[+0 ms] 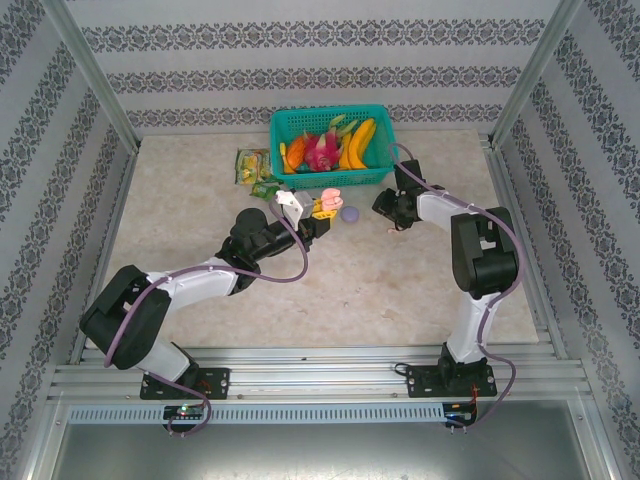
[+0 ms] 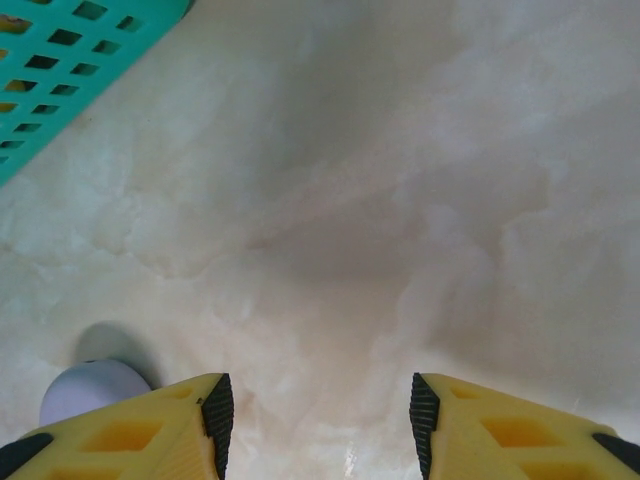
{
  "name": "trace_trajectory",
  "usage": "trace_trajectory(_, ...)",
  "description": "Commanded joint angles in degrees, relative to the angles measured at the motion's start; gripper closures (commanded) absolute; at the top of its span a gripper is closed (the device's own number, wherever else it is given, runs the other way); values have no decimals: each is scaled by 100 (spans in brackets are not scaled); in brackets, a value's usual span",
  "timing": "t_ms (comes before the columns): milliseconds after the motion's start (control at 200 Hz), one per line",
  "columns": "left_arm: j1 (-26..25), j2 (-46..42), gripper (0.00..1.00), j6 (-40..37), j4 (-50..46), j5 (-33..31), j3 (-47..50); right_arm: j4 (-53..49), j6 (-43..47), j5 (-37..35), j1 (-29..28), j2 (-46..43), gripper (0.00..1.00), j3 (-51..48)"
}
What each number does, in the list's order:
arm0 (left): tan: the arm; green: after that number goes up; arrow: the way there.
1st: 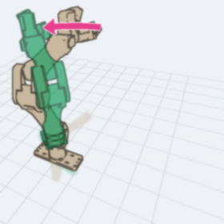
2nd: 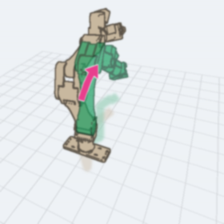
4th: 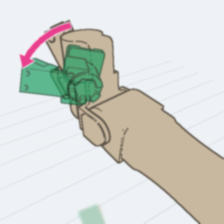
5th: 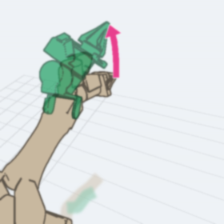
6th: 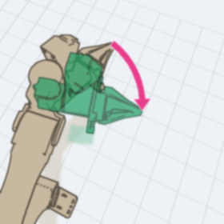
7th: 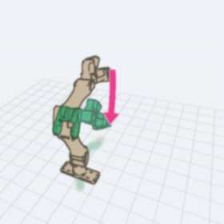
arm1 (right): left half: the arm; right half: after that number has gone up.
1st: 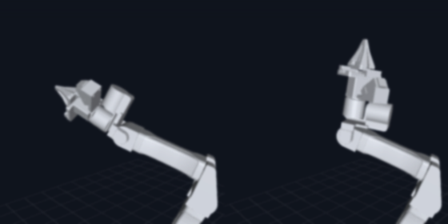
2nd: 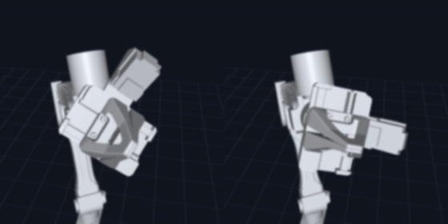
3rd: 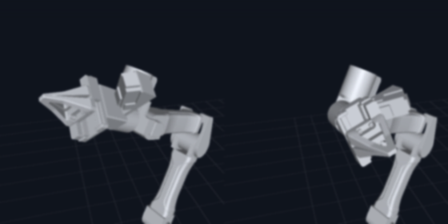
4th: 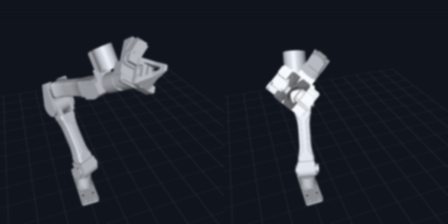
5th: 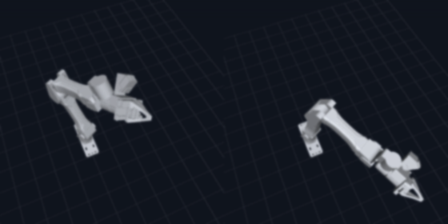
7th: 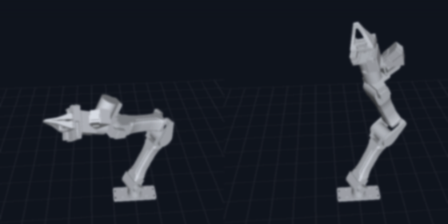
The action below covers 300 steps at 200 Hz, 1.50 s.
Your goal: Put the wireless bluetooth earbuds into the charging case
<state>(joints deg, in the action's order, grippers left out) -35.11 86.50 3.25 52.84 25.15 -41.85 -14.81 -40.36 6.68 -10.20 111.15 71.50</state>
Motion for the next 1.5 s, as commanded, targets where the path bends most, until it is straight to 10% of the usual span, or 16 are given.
trace_trajectory(0,84,-159,100,-86,-18,-39,37,-18,-55,-88,79,-86,47,-155)
trace_trajectory(669,84,-75,100,-26,138,-4,47,-10,-367,-215,-370,-1497,47,-1415)
trace_trajectory(1029,108,-203,100,-123,32,91,71,-2840,2227,-279,-270,-129,41,1358)
trace_trajectory(1494,167,-254,100,-97,57,140,123,-3994,3038,-831,-252,785,47,2394)
